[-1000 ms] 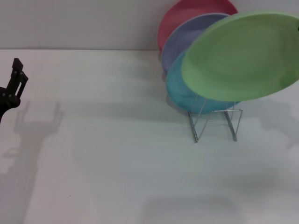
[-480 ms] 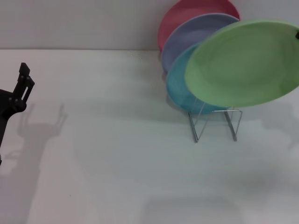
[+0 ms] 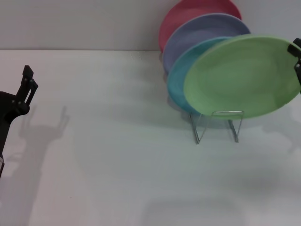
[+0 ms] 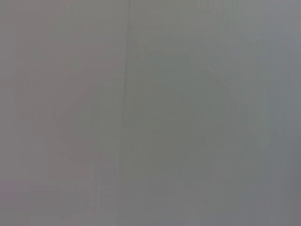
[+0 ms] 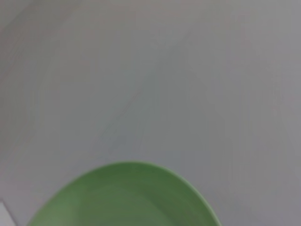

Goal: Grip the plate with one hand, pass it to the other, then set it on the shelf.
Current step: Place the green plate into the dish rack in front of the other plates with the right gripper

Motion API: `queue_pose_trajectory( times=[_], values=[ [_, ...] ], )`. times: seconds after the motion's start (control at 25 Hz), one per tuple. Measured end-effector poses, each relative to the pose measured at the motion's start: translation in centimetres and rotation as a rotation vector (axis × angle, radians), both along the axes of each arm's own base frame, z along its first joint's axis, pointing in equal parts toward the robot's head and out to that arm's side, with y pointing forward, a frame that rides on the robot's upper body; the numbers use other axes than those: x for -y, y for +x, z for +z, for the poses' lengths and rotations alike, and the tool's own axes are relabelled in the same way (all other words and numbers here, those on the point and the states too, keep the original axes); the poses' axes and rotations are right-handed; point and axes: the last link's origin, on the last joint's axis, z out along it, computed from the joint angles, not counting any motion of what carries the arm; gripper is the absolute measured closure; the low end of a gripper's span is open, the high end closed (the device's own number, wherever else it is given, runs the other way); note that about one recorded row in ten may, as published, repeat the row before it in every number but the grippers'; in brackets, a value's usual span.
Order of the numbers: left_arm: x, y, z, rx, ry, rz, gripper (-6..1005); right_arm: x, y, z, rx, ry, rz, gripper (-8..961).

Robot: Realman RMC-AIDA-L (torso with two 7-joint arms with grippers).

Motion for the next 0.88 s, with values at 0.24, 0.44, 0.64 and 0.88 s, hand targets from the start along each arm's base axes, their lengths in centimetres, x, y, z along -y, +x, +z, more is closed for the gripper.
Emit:
queue_pose_trajectory(
  times=[0.24, 0.44, 0.64, 0.88],
  values=[
    [0.0, 0.0, 0.0, 0.0, 0.0, -0.003, 180, -0.3, 0.1, -0.5, -0.01, -0.013, -0.014, 924],
    [0.0, 0.0, 0.1, -0.001, 0.003, -0.006, 180, -0.9, 0.3, -1.5, -0.026, -0.035, -0.056, 925],
    [0.0, 0.0, 0.1, -0.002, 0.003, -0.007, 180, -1.2, 0.5, -2.3, -0.02, -0.062, -0.078, 900],
    [0.0, 0.0, 0.1, -0.002, 0.0, -0.005, 180, -1.5, 0.5, -3.5, 0.0, -0.109, -0.094, 819]
  ],
)
